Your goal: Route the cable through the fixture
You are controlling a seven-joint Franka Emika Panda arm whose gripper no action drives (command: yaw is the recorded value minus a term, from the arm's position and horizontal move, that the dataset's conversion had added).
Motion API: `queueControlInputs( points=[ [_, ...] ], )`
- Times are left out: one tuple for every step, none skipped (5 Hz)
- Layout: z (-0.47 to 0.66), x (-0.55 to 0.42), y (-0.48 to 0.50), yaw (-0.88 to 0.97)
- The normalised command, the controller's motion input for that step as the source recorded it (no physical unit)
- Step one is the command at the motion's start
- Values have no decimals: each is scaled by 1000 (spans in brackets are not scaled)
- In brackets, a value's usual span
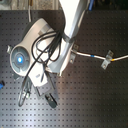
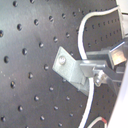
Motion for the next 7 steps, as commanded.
queueControlInputs(
  points=[
    [-431, 83, -185, 300],
    [-380, 40, -161, 551],
    [-340, -21, -123, 691],
    [-126, 2, -6, 814],
    [-86, 2, -13, 863],
    [-84, 1, -13, 866],
    [-81, -1, -13, 869]
  ],
)
